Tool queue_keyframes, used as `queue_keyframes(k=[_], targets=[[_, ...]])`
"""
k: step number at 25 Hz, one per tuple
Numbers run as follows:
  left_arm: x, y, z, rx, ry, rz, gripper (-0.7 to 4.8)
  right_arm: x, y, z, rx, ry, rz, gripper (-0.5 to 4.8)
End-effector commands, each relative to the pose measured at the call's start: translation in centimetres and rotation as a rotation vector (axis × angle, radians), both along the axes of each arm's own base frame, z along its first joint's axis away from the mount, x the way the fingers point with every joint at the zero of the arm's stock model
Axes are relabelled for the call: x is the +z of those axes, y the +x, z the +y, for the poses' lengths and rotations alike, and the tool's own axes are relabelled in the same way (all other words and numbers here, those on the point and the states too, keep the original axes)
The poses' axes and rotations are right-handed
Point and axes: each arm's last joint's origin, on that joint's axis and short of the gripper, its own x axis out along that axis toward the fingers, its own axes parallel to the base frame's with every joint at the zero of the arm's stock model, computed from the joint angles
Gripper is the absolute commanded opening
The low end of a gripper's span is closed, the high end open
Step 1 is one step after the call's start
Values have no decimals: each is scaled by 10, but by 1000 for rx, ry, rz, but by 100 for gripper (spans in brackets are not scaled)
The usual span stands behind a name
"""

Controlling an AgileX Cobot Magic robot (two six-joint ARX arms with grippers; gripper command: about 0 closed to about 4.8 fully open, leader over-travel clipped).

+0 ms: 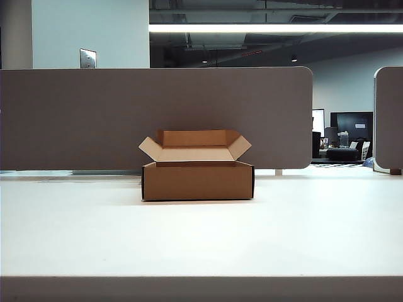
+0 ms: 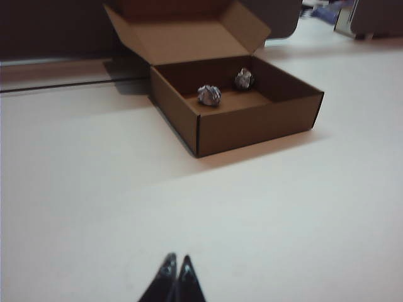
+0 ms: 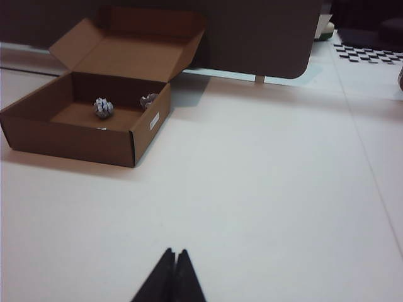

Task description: Pick up all the paper balls on the table and put them in the paper box.

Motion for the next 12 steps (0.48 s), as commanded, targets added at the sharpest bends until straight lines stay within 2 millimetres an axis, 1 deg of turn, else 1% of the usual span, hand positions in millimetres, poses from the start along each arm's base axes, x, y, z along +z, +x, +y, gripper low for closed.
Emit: queue_keyframes(k=[1,4,5,7,12], targets=[[-13,0,0,0,22,-6,-6,-14,-1,0,1,18,-54,20],[-13,0,-1,-27,69,-19,-6,-25,-1,0,2,17,-55,20],[-11,0,-1,-23,58,-42,-6,-32,1,0,1,17,-50,21],[-9,1,0,4,48,-59,-6,-39,3,1,2,14,-41,21],[-8,1,1,37,54,-65,-6,-47,4,1,2,14,-42,21]])
